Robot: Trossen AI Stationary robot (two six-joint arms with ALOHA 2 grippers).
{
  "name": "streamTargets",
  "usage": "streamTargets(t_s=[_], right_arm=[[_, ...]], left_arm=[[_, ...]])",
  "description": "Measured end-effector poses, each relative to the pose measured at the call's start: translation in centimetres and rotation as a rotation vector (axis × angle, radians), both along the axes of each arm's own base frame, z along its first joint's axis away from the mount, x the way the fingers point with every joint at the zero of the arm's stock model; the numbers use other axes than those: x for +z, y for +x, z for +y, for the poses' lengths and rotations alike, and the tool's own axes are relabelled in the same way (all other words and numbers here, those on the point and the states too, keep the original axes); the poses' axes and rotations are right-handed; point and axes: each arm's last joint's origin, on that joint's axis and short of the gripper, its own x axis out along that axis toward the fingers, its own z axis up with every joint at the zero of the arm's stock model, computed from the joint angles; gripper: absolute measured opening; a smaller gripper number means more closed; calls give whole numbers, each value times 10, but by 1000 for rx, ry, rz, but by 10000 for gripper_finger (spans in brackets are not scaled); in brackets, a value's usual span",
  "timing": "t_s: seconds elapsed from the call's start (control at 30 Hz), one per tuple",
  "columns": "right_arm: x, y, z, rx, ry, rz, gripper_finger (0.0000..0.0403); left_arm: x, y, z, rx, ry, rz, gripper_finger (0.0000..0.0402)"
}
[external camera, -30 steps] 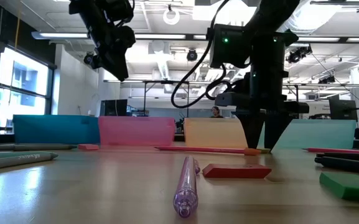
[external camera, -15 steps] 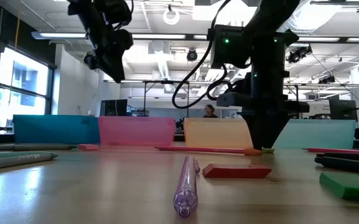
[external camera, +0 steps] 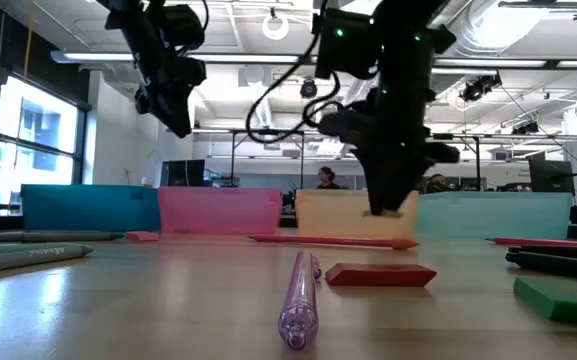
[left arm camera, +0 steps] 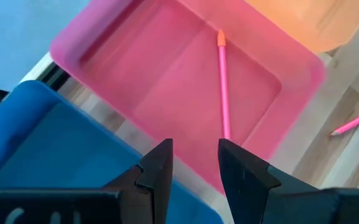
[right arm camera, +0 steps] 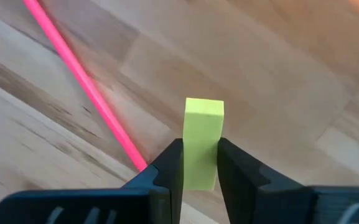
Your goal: Sort crayons/erasers/pens/pencils in bins
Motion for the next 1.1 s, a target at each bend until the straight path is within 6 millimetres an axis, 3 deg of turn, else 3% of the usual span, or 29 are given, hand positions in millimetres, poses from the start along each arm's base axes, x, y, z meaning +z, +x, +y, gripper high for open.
streamTargets(t_s=[0.33,0.6,0.87,1.1], right_arm=[[46,23,-28,66,-121,-109,71],[81,27,-76,15,-284,-127,71],[83,13,-131,-89,-327,-88,71],[64,7,-168,-89,-327,-20,71]], left_arm=[[0,-8,8,24,8,7,115],[0,-8,7,20,10,8,115],[0,-8,7,33,-2,2,115],[-2,-9,3,71,-66,2,115]])
